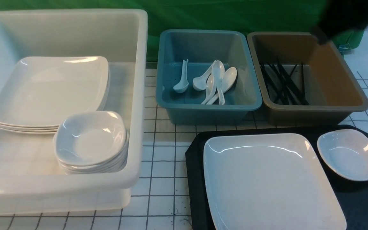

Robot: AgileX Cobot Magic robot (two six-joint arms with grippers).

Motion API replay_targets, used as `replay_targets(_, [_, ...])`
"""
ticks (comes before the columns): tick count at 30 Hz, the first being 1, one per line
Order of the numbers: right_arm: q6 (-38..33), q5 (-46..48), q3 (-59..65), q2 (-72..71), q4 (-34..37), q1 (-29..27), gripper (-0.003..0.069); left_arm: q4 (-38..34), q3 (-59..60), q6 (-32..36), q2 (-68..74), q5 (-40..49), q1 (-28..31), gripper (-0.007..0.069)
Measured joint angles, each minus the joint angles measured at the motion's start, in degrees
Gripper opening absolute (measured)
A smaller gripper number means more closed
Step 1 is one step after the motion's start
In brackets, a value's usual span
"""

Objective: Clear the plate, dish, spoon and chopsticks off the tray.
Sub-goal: Use the right arm to grab a small plate from the dinner plate

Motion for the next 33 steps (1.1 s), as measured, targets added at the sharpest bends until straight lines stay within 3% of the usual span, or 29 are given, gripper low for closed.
replay_targets(3, [0.9, -3.7, 13.5, -1.2, 2.8, -9.0, 0.0102, 0.0, 0.0, 0.0, 0.0, -0.1, 0.0, 0.002])
replay_targets(5, [1.0, -5.4, 16.4, -0.8, 4.4, -10.7, 0.0134, 0.0, 0.0, 0.0, 0.0, -0.1, 0.0, 0.002])
replay_targets(6, [1.0, -9.0, 21.1, 0.6, 6.8, -13.2, 0.0217, 0.0, 0.0, 0.0, 0.0, -0.1, 0.0, 0.002])
replay_targets(9, [0.7, -11.9, 25.7, 4.9, 7.8, -14.3, 0.0341, 0.0, 0.0, 0.0, 0.0, -0.1, 0.0, 0.002])
replay_targets(12, [0.7, -14.0, 26.8, 9.2, 7.7, -14.4, 0.0388, 0.0, 0.0, 0.0, 0.0, -0.1, 0.0, 0.002])
replay_targets(25, [-0.4, -21.3, 26.8, 19.2, 4.5, -14.4, 0.0405, 0.1, 0.0, 0.0, 0.0, -0.1, 0.0, 0.002])
replay_targets(33, [-0.4, -21.5, 26.8, 21.8, 1.1, -14.5, 0.0353, 0.1, 0.0, 0.1, 0.0, -0.1, 0.0, 0.002])
